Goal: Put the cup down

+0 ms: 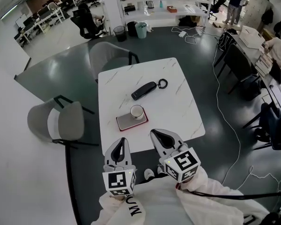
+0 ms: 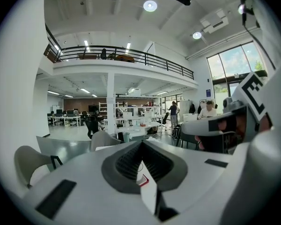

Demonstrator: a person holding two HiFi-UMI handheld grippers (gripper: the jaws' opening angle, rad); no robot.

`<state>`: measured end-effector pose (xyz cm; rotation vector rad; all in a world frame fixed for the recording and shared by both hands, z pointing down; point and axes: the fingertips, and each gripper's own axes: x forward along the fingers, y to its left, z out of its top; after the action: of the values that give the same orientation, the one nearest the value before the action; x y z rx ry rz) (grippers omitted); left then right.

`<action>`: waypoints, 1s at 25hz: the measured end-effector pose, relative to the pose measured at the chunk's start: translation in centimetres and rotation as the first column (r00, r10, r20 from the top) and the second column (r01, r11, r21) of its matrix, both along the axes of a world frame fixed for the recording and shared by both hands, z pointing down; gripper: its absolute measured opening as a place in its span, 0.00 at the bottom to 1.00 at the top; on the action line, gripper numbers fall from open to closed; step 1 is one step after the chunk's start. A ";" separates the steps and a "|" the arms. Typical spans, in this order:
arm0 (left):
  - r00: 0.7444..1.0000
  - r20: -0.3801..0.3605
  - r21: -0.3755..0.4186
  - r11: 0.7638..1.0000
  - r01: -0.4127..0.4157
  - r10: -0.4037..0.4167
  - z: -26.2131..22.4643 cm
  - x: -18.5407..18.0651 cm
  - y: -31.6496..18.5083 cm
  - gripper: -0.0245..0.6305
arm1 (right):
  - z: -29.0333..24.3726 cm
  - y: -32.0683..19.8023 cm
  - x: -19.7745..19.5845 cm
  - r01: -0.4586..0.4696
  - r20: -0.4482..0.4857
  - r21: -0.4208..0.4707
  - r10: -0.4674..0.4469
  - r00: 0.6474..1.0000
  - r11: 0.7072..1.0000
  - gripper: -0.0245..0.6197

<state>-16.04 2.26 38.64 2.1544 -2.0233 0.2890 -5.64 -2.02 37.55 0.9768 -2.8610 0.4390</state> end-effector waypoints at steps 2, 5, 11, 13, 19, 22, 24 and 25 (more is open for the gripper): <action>1.000 0.003 -0.003 1.000 0.005 -0.005 0.1 0.2 -0.1 0.05 | 0.1 -0.2 0.2 0.003 0.002 -0.002 -0.003 1.000 1.000 0.05; 1.000 0.004 -0.008 1.000 0.007 -0.007 0.3 0.6 -0.2 0.05 | 0.1 -0.2 0.8 0.002 0.001 -0.002 -0.002 1.000 1.000 0.05; 1.000 0.005 -0.024 1.000 0.003 -0.003 0.5 1.6 -0.5 0.05 | 0.1 -0.3 1.7 0.006 -0.017 0.014 -0.006 1.000 1.000 0.05; 1.000 0.003 -0.030 1.000 0.002 -0.001 0.6 1.8 -0.5 0.05 | 0.2 -0.3 1.9 0.009 -0.019 0.016 -0.009 1.000 1.000 0.05; 1.000 -0.001 -0.037 0.999 -0.002 0.002 0.7 2.2 -0.8 0.05 | 0.3 -0.7 2.3 0.010 -0.017 0.012 -0.010 1.000 1.000 0.05; 1.000 0.001 -0.042 0.999 -0.001 0.002 0.8 2.0 -0.8 0.05 | 0.4 -0.7 2.2 0.009 -0.018 0.011 -0.009 1.000 1.000 0.05; 1.000 0.002 -0.046 0.999 -0.002 0.002 0.9 2.1 -0.9 0.05 | 0.4 -0.8 2.1 0.010 -0.018 0.012 -0.010 1.000 1.000 0.05; 1.000 0.002 -0.049 0.999 -0.002 0.002 1.0 2.1 -0.9 0.05 | 0.4 -0.9 2.1 0.011 -0.017 0.011 -0.011 1.000 1.000 0.05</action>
<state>-13.97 1.35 39.63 2.1283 -1.9940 0.3370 -3.52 -2.88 37.93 0.9616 -2.8555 0.4118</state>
